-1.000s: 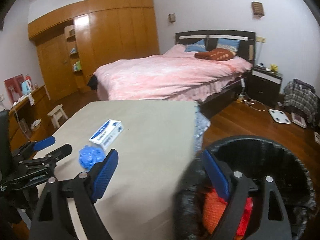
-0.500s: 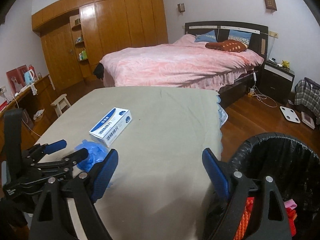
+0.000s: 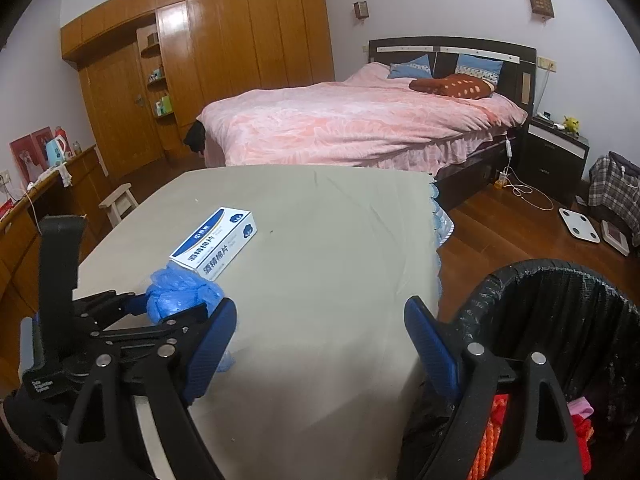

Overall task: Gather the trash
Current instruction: 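Grasp the blue plastic glove with the left gripper, then grasp the alcohol pads box with the right gripper while the left gripper holds the glove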

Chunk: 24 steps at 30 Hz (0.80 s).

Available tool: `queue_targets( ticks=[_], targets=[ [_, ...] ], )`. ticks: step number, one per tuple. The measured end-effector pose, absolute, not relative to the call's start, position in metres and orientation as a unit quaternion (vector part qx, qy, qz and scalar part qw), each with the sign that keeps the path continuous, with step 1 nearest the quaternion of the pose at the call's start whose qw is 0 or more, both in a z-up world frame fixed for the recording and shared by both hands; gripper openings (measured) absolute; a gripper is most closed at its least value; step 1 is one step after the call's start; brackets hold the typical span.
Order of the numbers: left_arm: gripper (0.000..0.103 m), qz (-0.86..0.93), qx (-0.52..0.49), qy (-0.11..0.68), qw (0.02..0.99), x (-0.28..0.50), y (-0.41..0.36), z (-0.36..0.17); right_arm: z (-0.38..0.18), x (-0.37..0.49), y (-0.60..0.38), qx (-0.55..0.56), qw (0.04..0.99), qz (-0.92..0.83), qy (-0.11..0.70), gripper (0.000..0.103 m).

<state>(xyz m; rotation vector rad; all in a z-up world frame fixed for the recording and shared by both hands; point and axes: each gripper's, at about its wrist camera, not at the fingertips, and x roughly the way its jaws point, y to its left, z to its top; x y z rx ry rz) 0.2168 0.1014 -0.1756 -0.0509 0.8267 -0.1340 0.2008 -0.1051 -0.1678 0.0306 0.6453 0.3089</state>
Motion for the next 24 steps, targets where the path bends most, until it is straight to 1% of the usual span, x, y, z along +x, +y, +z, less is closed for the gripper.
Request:
queue_targets(
  ticks=[6, 11, 24],
  targets=[
    [0.051, -0.052, -0.027, 0.368, 0.928, 0.194, 0.106, -0.156, -0.16, 0.198, -0.105, 0.011, 0.939, 0.149, 0.308, 0.084],
    [0.051, -0.02, -0.036, 0.345, 0.938, 0.179, 0.13, -0.139, -0.157, 0.201, -0.096, 0.008, 0.94, 0.154, 0.305, 0.084],
    [0.051, 0.062, -0.035, 0.328, 0.942, 0.179, 0.211, -0.127, -0.171, 0.233, -0.013, -0.005, 0.926, 0.196, 0.323, 0.084]
  ],
)
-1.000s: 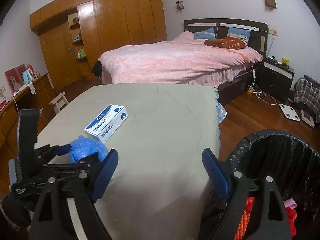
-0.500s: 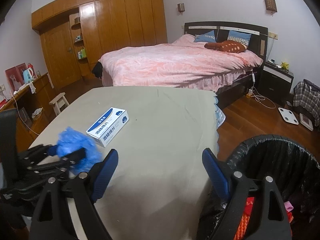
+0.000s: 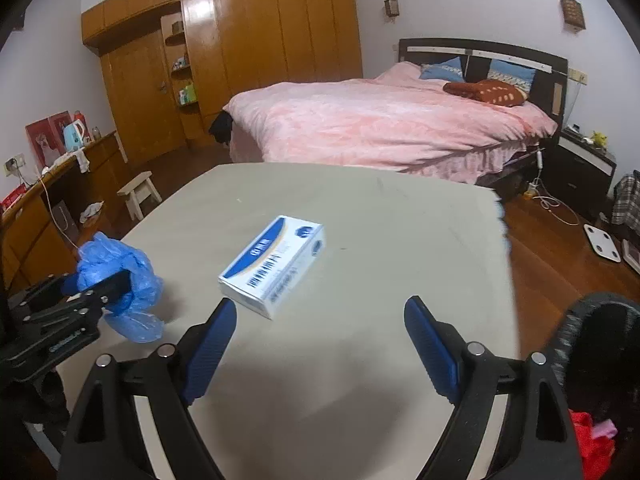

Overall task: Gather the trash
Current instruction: 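Grasp the alcohol pads box with the right gripper while the left gripper holds the glove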

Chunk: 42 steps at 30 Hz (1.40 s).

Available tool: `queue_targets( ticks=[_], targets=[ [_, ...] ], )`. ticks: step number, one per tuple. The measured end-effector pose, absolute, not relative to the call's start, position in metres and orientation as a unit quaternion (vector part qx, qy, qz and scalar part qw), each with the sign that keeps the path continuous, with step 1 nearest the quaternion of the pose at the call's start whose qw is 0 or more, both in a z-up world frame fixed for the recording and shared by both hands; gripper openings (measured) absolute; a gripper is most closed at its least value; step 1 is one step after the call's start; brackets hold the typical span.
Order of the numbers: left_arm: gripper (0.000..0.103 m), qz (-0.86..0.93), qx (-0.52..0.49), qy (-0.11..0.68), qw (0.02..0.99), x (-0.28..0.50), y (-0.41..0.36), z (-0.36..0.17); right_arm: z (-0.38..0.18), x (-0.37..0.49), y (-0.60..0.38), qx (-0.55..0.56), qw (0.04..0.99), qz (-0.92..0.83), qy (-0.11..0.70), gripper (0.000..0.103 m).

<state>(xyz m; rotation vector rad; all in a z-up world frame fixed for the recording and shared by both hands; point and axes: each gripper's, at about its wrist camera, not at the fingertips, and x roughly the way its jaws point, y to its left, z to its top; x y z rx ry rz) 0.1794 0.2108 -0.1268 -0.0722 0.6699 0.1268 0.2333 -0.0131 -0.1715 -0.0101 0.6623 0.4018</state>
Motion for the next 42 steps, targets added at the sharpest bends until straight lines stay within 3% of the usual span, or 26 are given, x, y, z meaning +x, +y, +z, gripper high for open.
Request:
queue_targets(
  ticks=[14, 34, 39, 42],
  targets=[
    [0.052, 0.087, -0.054, 0.332, 0.938, 0.201, 0.261, -0.135, -0.204, 0.275, 0.06, -0.024, 0.91, 0.198, 0.365, 0.084],
    [0.054, 0.065, -0.054, 0.338, 0.938, 0.211, 0.239, -0.143, -0.21, 0.281, 0.027, -0.02, 0.903, 0.19, 0.385, 0.084],
    [0.054, 0.069, -0.052, 0.335, 0.938, 0.208, 0.237, -0.14, -0.217, 0.298, 0.035, -0.017, 0.894, 0.198, 0.402, 0.074],
    [0.054, 0.07, -0.052, 0.337, 0.938, 0.207, 0.236, -0.14, -0.222, 0.304, 0.037, -0.018, 0.888, 0.202, 0.412, 0.059]
  ],
)
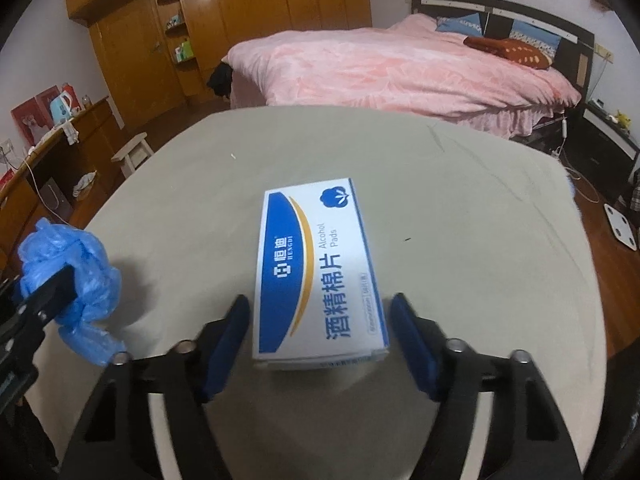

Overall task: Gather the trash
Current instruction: 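Grasp the alcohol pads box with the right gripper while the left gripper holds the glove, then carry the blue glove and alcohol pads box over the trash bin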

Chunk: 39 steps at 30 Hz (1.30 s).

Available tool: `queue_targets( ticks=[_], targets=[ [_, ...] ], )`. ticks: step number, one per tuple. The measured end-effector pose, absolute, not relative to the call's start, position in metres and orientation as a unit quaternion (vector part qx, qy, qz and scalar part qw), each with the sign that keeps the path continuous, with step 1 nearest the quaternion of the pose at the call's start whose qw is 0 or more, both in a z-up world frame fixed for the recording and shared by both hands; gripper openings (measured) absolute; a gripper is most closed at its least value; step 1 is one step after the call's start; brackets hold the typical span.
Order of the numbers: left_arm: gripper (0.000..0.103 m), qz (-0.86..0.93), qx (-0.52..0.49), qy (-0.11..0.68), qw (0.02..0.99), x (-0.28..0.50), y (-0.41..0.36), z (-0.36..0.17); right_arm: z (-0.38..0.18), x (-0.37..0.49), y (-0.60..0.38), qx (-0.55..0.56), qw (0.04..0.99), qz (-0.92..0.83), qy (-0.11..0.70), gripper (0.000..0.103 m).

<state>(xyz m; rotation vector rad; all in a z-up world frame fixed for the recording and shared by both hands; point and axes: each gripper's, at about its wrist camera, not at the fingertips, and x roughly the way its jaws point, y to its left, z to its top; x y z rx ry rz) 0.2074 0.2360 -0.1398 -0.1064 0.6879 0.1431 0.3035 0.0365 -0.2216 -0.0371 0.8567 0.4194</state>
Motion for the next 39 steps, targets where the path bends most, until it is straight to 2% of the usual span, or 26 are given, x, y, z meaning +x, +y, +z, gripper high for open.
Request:
queue_targets(
  ticks=[1, 15, 39],
  targets=[
    [0.054, 0.071, -0.052, 0.337, 0.937, 0.207, 0.235, -0.139, -0.221, 0.303, 0.036, -0.017, 0.889, 0.202, 0.411, 0.056],
    [0.054, 0.061, -0.039, 0.32, 0.945, 0.195, 0.218, -0.122, -0.173, 0.26, 0.008, -0.009, 0.899, 0.22, 0.378, 0.055],
    [0.054, 0.0, -0.013, 0.26, 0.966, 0.131, 0.123, -0.058, -0.109, 0.169, -0.084, 0.024, 0.915, 0.205, 0.347, 0.055]
  ],
)
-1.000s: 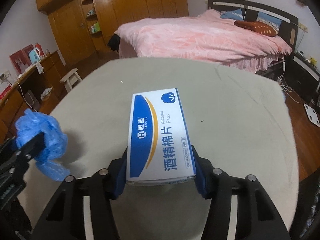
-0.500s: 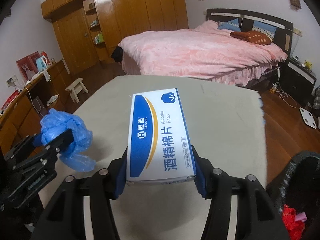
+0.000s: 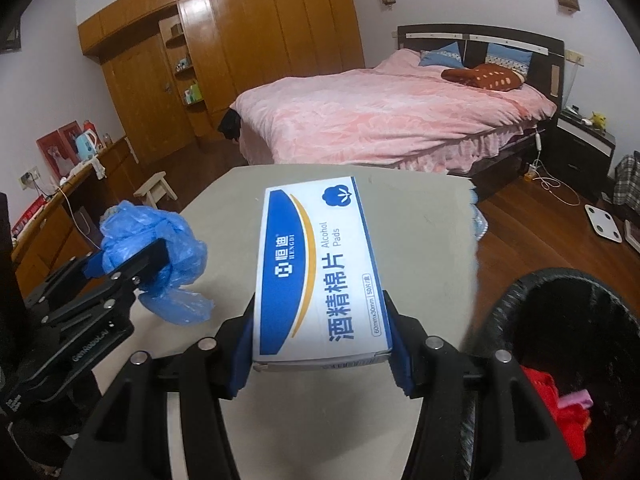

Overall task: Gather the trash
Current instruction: 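Carry the blue glove and alcohol pads box over the trash bin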

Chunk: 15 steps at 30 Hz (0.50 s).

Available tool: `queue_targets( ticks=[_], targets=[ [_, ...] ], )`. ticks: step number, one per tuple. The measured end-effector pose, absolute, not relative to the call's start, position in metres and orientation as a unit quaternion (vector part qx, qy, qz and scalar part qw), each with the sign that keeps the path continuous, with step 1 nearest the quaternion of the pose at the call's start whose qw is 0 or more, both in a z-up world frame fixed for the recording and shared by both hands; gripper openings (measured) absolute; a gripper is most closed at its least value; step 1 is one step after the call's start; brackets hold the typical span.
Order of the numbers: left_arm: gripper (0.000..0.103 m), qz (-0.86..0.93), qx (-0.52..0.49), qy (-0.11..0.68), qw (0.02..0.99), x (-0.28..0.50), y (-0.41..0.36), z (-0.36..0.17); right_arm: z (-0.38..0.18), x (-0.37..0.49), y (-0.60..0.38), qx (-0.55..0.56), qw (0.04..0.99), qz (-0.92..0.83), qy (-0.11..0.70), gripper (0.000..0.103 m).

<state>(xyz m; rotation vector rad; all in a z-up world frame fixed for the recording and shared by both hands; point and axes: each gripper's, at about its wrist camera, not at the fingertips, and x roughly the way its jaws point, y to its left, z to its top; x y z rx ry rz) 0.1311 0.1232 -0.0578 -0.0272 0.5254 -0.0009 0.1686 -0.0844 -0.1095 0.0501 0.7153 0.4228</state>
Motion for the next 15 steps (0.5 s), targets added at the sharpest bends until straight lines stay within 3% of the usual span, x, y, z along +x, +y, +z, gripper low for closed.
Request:
queue_targets(
  ticks=[15],
  targets=[
    [0.054, -0.063, 0.004, 0.244, 0.968, 0.107, 0.057, -0.043, -0.083, 0.128, -0.142, 0.038, 0.933, 0.169, 0.316, 0.055]
  ],
)
